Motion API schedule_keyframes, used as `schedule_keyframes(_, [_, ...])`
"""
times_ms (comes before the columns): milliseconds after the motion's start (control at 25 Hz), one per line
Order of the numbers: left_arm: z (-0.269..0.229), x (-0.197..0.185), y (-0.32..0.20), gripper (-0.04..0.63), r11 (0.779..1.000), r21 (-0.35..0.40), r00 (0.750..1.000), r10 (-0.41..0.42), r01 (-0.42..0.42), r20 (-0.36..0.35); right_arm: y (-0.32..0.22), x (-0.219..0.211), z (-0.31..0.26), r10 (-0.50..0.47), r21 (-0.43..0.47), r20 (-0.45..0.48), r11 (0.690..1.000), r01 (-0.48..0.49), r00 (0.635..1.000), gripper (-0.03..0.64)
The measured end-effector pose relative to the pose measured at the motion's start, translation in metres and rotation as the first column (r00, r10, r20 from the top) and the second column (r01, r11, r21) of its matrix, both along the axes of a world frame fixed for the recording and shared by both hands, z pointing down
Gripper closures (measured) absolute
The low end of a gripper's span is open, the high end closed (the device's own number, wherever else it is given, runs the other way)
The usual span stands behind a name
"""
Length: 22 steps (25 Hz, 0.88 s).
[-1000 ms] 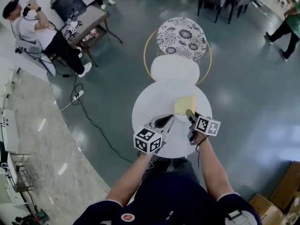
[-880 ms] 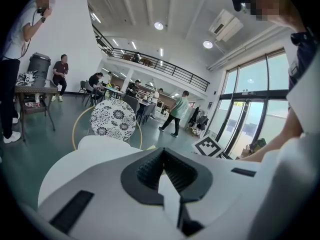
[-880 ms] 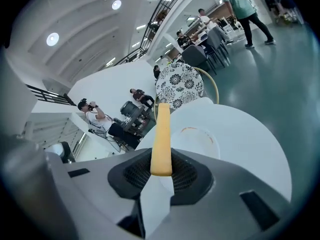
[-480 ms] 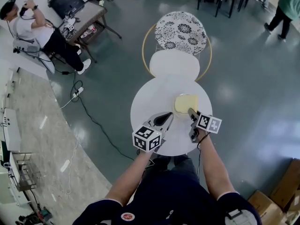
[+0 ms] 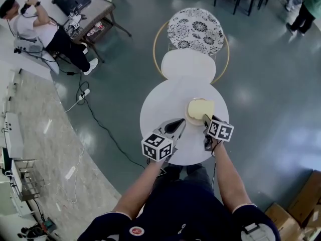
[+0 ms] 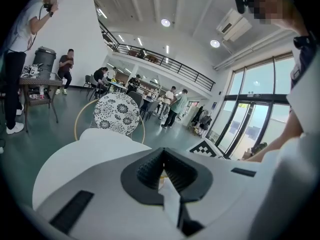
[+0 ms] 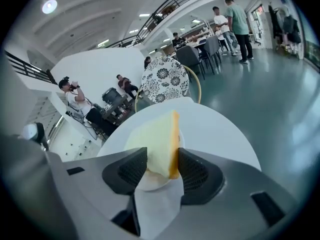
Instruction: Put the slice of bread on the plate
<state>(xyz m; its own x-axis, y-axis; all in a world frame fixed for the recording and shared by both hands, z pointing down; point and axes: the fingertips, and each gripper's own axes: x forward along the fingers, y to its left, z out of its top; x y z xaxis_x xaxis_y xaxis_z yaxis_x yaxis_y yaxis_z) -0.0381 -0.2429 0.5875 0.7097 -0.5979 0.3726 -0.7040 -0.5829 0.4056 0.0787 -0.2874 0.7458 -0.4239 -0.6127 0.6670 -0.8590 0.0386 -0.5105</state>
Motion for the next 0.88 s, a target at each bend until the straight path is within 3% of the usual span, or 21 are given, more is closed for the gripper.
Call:
schedule_keyframes(160, [0.004,0.001,0.000,0.589,1.000,-0.008,1.000,0.005,-0.005,-0.005,0.001,-0.001,0.005,-0.018,-0.005,-0.018,1.000,0.018,1.000,0.443])
schedule_keyframes(360, [0.005,0.002,-0.003,0.589,1.000,-0.014,1.000,0.010,-0.010,-0.007,-0.001,-0.002,0.006,-0.074,0.005,-0.129,0.997,0.075,0.989,0.409])
schedule_keyframes(520, [0.004,0.004,-0.004,0.589,1.000,-0.008,1.000,0.018,-0.018,-0.011,-0.003,-0.001,0.008,-0.096,0.007,-0.167,0.995,0.099,0.981,0.394])
schedule_keyframes(720, [0.003,0.003,-0.011,0.589,0.999,0.006,0.999,0.033,-0.033,-0.025,-0.010,0.000,-0.013,-0.080,0.065,-0.156,0.994,0.091,0.985,0.394])
schedule_keyframes(880, [-0.011,0.012,-0.015,0.589,0.998,0.028,0.997,0.062,-0.061,-0.047,-0.009,-0.007,-0.053,-0.102,0.149,-0.093,0.982,0.115,0.990,0.396])
